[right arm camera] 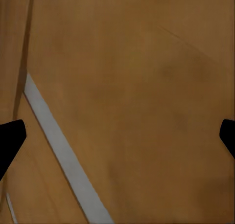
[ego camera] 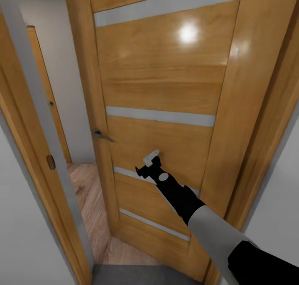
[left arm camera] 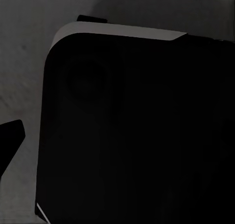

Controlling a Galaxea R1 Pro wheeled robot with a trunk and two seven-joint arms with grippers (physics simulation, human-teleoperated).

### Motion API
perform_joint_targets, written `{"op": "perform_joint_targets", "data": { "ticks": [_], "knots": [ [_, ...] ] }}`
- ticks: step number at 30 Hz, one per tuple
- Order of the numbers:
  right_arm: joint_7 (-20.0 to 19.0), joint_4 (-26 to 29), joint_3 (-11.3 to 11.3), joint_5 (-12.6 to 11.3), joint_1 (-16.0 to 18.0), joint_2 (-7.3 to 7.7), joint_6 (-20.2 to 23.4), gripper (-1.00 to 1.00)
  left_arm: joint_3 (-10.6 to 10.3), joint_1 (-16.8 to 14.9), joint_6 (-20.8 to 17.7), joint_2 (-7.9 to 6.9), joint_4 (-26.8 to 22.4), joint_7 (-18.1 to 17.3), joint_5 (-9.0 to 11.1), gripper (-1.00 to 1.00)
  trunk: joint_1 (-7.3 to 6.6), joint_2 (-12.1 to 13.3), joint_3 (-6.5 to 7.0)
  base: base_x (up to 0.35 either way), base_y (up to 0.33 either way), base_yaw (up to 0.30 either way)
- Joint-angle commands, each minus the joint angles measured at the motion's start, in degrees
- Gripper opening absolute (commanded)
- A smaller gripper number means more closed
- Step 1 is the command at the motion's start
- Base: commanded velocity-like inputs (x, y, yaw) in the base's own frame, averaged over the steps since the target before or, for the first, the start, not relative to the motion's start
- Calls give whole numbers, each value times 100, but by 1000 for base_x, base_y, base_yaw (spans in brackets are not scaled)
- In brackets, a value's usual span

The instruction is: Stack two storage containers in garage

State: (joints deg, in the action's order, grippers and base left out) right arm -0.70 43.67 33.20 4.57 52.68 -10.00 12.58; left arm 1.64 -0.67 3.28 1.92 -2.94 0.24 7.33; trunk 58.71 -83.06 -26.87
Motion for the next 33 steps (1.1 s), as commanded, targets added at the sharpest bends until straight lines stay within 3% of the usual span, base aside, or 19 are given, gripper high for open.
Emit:
{"op": "perform_joint_targets", "data": {
  "ticks": [1, 8, 24, 33],
  "knots": [
    [42, -3, -4, 79, 5, 0, 31, 100, 12, -3, 18, 2, 4, 3, 40, 100, 2, -2, -5, 209, 0, 0],
    [324, -35, -6, 48, 2, 0, 53, 100, 12, -3, 17, 2, 4, 3, 40, 100, 2, -2, -5, 208, 0, 0],
    [315, -141, 2, -24, 6, 0, 213, 100, 12, -12, 24, 2, 4, -6, 47, 100, 2, -2, -6, 24, 0, 0],
    [346, -269, 10, -47, 6, 0, 209, 100, 12, -12, 23, 2, 4, -6, 49, 100, 2, -2, -6, 231, 0, 0]
  ]
}}
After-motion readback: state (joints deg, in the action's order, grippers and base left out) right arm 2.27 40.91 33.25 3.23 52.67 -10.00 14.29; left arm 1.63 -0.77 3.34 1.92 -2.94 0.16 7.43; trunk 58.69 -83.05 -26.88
